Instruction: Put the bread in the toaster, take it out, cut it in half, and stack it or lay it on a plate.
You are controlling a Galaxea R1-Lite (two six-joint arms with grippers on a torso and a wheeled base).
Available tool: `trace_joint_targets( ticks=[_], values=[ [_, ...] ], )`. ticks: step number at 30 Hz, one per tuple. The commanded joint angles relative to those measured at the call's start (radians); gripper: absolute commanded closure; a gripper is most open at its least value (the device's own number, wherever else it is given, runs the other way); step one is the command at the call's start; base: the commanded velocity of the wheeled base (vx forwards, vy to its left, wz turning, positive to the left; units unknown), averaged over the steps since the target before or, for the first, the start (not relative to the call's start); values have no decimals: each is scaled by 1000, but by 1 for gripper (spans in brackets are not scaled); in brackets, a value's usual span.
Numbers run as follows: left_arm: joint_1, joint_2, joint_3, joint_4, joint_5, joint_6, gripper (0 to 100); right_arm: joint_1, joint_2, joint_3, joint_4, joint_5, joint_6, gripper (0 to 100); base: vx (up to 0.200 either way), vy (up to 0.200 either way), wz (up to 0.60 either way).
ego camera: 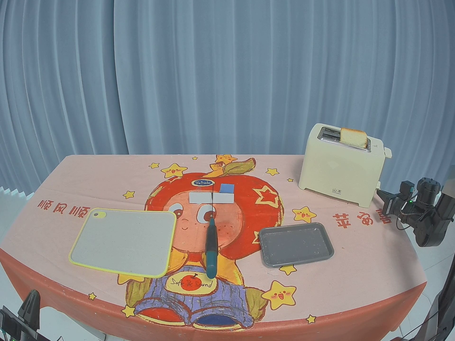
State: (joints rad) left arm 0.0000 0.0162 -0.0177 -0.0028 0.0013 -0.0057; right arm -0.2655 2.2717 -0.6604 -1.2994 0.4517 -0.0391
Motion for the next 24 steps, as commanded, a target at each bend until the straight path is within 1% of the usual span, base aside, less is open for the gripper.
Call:
trace_joint_targets(
  ticks=[1,5,12,14,17,19,24],
  values=[
    [0,-16,18,0,0,0,100,2,-11,38,0,2,-2,100,0,0,0],
    [0,-16,18,0,0,0,100,17,-29,73,-3,1,-2,100,0,0,0],
    [0,-16,18,0,0,0,100,20,-150,137,2,-2,-2,100,0,0,0],
    [0,-16,18,0,0,0,100,20,-169,150,0,-7,-11,100,0,0,0],
    [0,-16,18,0,0,0,100,20,-181,151,0,-8,-13,100,0,0,0],
    [0,-16,18,0,0,0,100,14,-219,171,0,-8,-15,100,0,0,0],
    [0,-16,18,0,0,0,100,9,-296,214,11,-8,-45,100,0,0,0]
  ],
)
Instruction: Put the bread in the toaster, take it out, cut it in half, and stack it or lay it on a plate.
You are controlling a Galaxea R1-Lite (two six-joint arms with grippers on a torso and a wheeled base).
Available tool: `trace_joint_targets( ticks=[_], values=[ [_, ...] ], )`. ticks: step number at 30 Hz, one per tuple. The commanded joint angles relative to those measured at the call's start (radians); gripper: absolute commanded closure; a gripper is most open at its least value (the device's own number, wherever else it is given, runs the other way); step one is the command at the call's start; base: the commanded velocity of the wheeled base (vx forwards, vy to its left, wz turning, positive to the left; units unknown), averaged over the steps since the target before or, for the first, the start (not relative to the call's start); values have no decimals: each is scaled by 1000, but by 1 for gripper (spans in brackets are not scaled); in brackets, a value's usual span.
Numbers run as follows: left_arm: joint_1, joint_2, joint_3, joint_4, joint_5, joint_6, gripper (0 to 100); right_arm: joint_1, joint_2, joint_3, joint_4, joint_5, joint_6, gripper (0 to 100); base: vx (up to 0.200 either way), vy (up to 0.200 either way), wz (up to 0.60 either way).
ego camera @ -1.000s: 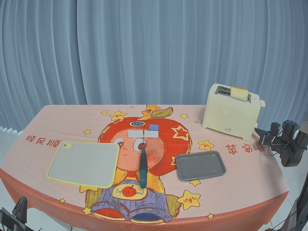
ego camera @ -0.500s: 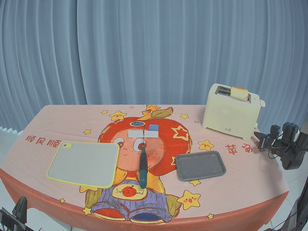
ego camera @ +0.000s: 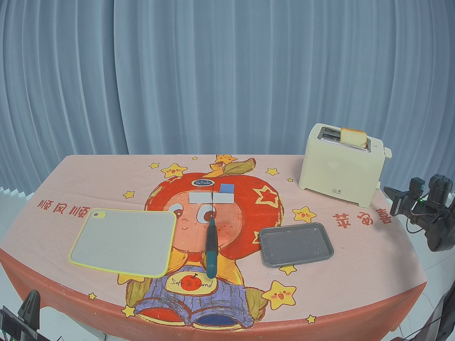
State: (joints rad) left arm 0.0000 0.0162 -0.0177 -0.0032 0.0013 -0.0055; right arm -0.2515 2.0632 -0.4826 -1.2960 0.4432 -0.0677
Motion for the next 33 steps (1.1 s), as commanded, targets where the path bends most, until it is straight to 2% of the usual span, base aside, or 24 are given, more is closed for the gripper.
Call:
trace_joint_targets(
  ticks=[1,7,18,23,33],
  values=[
    [0,-16,18,0,0,-1,100,-6,-98,41,9,0,-20,100,0,0,0],
    [0,-16,18,-1,0,-1,100,-8,-221,76,17,0,-26,100,0,0,0],
    [0,-16,18,0,0,-1,100,-8,-325,62,47,2,-26,100,0,0,0],
    [0,-16,18,0,0,-1,100,-22,-324,-8,44,3,-18,100,0,0,0],
    [0,-16,18,0,0,-1,100,-40,-262,-77,26,19,5,100,0,0,0]
  ],
)
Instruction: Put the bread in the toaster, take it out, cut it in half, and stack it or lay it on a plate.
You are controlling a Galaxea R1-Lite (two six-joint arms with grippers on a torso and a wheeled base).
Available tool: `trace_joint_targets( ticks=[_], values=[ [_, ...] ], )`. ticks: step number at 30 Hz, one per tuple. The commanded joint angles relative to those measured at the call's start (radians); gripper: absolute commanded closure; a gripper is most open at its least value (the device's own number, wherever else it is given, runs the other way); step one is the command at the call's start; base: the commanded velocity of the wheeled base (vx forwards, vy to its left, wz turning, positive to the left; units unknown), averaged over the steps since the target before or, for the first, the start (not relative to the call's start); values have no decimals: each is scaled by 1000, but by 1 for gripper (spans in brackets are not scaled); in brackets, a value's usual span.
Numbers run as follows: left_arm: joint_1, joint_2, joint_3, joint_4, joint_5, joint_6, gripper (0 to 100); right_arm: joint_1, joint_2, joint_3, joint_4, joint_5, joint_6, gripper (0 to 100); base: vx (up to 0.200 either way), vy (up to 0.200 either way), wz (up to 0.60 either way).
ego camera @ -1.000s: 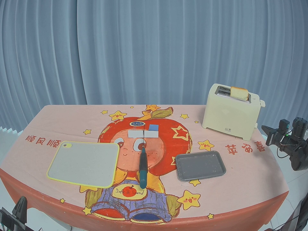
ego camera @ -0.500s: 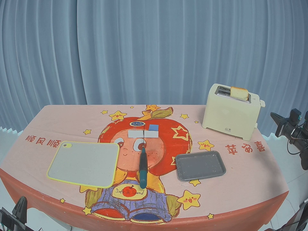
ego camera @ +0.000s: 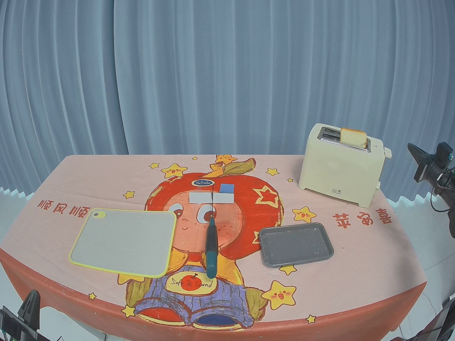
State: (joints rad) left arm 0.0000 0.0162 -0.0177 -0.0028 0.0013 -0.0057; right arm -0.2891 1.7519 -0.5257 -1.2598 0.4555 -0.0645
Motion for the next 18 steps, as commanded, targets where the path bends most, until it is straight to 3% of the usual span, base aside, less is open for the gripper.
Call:
trace_joint_targets(
  ticks=[1,11,18],
  values=[
    [0,-16,18,0,0,0,100,-1,75,-49,-20,20,5,100,0,0,0],
    [0,-16,18,0,0,0,100,-2,313,-143,-234,134,11,100,0,0,0],
    [0,-16,18,0,0,0,100,-8,359,-165,-239,137,12,100,0,0,0]
  ],
)
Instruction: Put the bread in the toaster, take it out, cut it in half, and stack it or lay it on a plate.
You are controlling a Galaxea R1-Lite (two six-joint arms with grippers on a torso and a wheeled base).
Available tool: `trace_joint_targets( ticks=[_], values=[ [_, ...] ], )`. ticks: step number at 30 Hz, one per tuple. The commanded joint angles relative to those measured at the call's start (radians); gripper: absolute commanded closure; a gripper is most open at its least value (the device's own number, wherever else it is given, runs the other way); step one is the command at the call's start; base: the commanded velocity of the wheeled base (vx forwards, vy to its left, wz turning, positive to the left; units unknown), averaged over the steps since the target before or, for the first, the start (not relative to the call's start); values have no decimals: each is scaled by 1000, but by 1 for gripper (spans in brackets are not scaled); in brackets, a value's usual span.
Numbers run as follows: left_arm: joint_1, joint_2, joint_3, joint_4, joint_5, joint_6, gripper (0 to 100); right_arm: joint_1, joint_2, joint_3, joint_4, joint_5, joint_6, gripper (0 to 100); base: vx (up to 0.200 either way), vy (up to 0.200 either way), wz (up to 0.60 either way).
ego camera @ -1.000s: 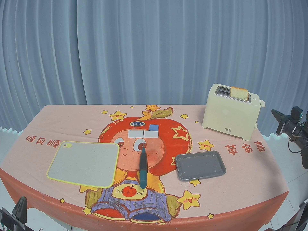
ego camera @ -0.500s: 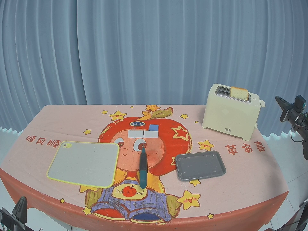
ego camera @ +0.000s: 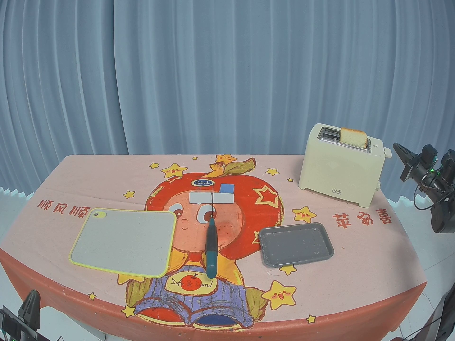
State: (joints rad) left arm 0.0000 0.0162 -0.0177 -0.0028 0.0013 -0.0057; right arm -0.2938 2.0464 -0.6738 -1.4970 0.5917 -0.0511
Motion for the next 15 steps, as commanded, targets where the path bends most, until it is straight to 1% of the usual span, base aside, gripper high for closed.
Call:
trace_joint_targets(
  ticks=[1,5,15],
  values=[
    [0,-16,18,0,0,0,100,-4,67,-20,-3,0,-1,100,0,0,0],
    [0,-16,18,-2,0,0,100,-5,98,-53,-11,-4,0,100,0,0,0],
    [0,-16,18,0,0,0,100,-10,103,-58,-2,-9,0,100,0,0,0]
  ],
)
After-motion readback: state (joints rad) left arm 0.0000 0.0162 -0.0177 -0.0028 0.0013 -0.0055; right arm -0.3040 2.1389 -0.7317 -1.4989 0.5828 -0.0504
